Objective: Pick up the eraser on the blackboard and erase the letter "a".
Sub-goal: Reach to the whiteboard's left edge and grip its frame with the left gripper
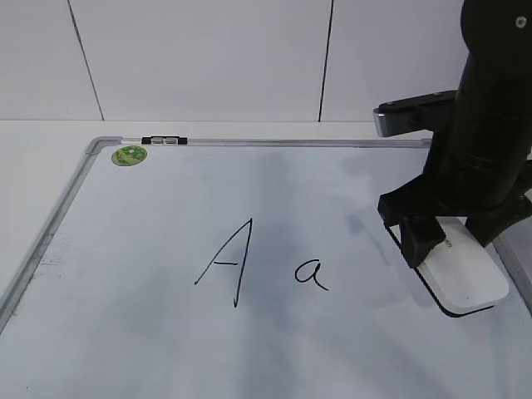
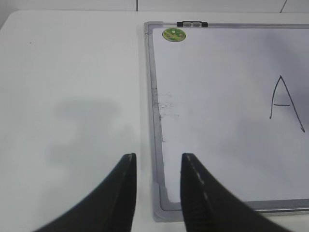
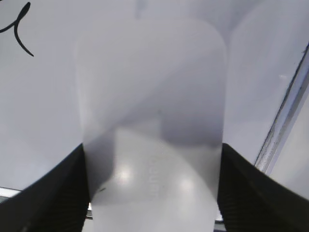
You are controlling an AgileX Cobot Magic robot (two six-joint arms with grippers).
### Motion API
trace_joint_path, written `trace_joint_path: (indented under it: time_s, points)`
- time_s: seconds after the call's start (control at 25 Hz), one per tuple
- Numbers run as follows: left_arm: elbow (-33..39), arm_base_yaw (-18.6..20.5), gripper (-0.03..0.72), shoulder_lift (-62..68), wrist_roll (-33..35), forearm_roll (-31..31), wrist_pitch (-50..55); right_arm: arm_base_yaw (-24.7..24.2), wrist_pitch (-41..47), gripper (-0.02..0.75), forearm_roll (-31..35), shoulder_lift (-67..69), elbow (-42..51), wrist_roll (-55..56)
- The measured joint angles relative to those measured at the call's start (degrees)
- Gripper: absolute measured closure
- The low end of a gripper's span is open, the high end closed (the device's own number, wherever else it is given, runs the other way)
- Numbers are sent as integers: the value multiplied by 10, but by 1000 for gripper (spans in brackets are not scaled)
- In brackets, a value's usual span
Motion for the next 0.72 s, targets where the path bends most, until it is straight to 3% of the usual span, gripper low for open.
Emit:
trace_joint_path:
  time_s: [0.72]
  points:
    - [-237,0,449,525,0,-1,-59,0,-16,172,-5,0,-3,0]
